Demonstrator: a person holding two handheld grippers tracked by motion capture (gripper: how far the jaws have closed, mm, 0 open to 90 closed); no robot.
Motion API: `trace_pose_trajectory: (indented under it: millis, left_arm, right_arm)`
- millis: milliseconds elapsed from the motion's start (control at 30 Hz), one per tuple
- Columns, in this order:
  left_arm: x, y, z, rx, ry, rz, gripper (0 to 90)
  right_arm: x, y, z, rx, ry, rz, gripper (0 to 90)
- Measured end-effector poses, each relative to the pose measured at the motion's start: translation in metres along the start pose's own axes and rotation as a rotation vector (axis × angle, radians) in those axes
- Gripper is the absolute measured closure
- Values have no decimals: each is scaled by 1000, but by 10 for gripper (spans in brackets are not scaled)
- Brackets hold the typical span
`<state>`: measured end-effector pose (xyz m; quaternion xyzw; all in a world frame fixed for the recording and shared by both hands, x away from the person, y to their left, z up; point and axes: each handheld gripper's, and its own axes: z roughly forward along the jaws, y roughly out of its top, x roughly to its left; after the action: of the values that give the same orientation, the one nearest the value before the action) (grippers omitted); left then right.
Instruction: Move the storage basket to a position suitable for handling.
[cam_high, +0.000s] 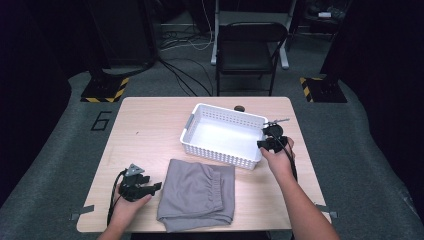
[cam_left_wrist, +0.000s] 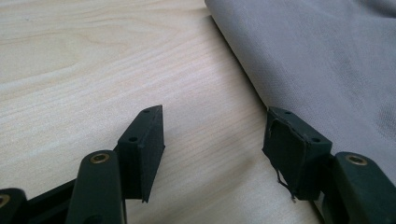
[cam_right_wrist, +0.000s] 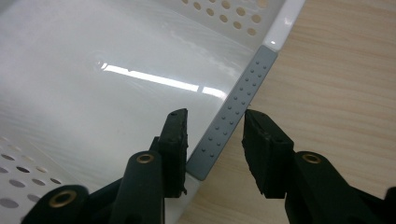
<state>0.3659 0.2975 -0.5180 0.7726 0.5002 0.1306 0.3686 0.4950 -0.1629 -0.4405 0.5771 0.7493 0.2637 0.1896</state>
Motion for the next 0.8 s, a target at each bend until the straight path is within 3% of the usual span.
trace_pose_trajectory:
  millis: [800]
  left_arm:
    - [-3, -9, -9, 9, 7, 21, 383]
  right_arm:
    - [39, 30, 24, -4, 52, -97, 670]
